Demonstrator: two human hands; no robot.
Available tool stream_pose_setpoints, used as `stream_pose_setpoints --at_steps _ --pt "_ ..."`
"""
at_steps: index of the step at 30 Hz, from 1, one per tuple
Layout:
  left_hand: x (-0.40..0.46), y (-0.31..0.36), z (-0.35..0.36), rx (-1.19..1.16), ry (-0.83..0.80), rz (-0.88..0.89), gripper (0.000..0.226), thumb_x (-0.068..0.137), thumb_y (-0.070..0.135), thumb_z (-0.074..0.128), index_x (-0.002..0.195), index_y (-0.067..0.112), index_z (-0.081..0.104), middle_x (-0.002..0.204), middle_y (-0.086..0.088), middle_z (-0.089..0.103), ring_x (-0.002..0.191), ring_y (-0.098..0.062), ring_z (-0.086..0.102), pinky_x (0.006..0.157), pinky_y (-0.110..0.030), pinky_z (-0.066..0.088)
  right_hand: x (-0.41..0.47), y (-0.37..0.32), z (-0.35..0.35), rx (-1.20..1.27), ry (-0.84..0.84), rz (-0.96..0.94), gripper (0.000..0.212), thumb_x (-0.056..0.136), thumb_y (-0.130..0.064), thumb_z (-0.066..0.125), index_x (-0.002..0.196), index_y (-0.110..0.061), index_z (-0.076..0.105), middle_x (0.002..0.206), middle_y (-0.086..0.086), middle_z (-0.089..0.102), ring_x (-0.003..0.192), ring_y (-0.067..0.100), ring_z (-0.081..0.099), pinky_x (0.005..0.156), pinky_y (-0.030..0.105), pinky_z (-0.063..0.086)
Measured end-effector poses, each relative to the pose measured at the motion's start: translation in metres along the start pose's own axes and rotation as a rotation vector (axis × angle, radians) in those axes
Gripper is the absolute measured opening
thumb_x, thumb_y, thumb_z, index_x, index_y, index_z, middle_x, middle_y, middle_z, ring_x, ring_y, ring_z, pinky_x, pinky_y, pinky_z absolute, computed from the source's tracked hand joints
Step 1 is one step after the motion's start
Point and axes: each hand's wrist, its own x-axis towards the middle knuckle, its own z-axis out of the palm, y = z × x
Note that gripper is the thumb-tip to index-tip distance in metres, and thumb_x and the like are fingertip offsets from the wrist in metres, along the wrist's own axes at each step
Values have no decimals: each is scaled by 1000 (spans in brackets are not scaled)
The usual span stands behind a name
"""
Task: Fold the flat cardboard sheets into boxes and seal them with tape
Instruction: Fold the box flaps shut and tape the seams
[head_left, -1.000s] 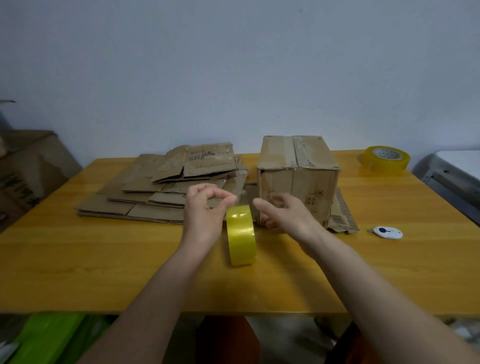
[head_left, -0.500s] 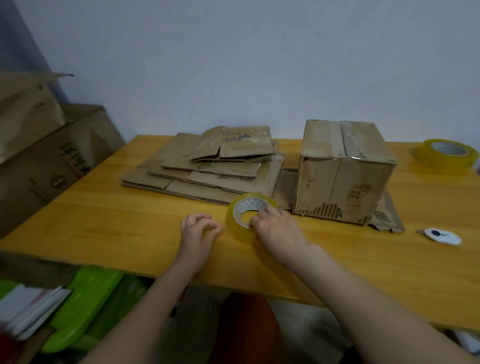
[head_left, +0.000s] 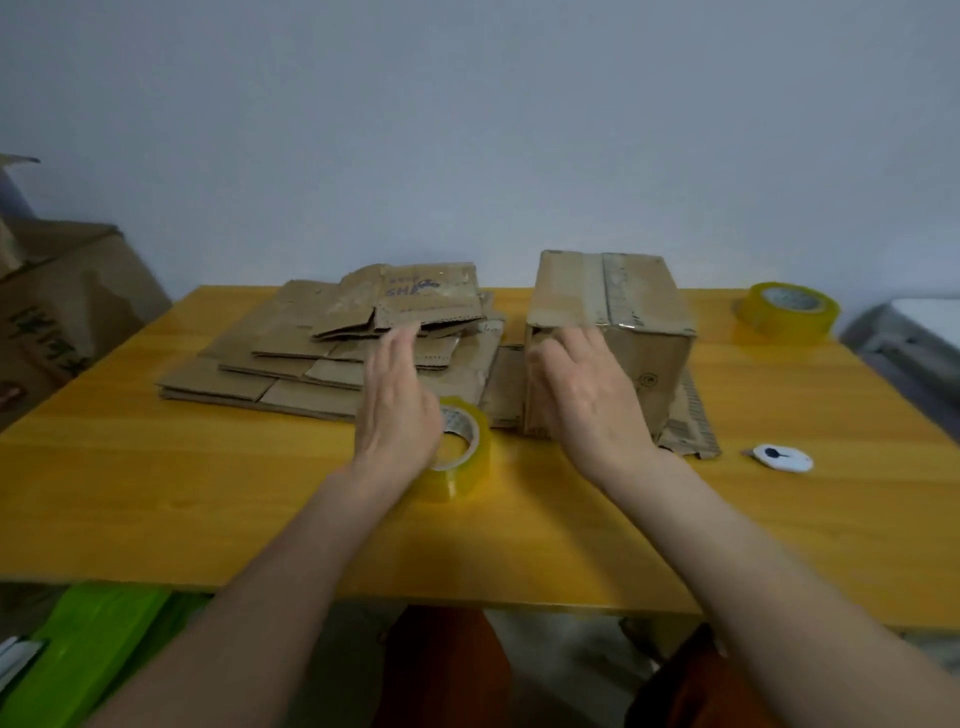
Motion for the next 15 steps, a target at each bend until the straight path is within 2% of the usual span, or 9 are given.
stream_pose_setpoints --at_steps 1,3,5,7,9,12,13,15 --pt "7 18 5 -7 -51 133 62 91 0 50 147 15 28 151 -2 31 141 -16 25 116 -27 18 4 15 -7 -43 38 28 15 80 2 67 95 3 64 95 19 61 88 36 55 72 44 49" --pt "22 48 18 4 -192 337 60 94 12 52 149 16 27 155 -1 29 144 -16 21 120 -35 17 15 49 -17 -115 -32 102 30 86 -14 65 114 -2 62 118 16 61 108 35 53 87 42 45" --pt "38 70 30 34 -351 444 60 96 25 53 150 21 26 157 3 26 146 -15 17 120 -39 15 25 80 -23 -162 -184 198 40 92 -33 57 127 -13 57 133 6 56 120 28 46 92 39 41" --pt "46 83 43 68 -475 475 60 97 32 53 150 23 27 157 5 26 146 -13 15 119 -34 12 25 102 -23 -170 -298 258 46 94 -44 51 134 -22 53 139 -3 53 121 24 43 92 37 40" --pt "46 84 56 67 -484 485 59 96 33 55 149 23 31 156 7 27 145 -12 16 116 -30 10 17 115 -23 -102 -305 266 45 94 -42 53 135 -23 53 139 -5 53 117 22 41 93 35 39" --pt "42 78 66 70 -394 485 58 91 40 59 142 25 39 151 10 34 141 -11 23 114 -36 22 10 132 -31 107 -259 295 38 93 -29 58 130 -21 59 135 -5 56 107 15 38 92 29 35" --pt "44 79 67 76 -384 485 57 89 44 60 139 26 41 147 10 38 138 -11 27 112 -38 27 11 134 -33 130 -266 308 39 91 -32 59 129 -22 59 132 -6 57 104 13 37 90 27 33" --pt "53 84 68 85 -389 474 56 87 47 61 136 26 43 139 7 45 129 -13 35 105 -39 38 20 129 -31 22 -306 304 52 85 -52 59 132 -29 56 123 -3 54 104 15 37 88 31 34"
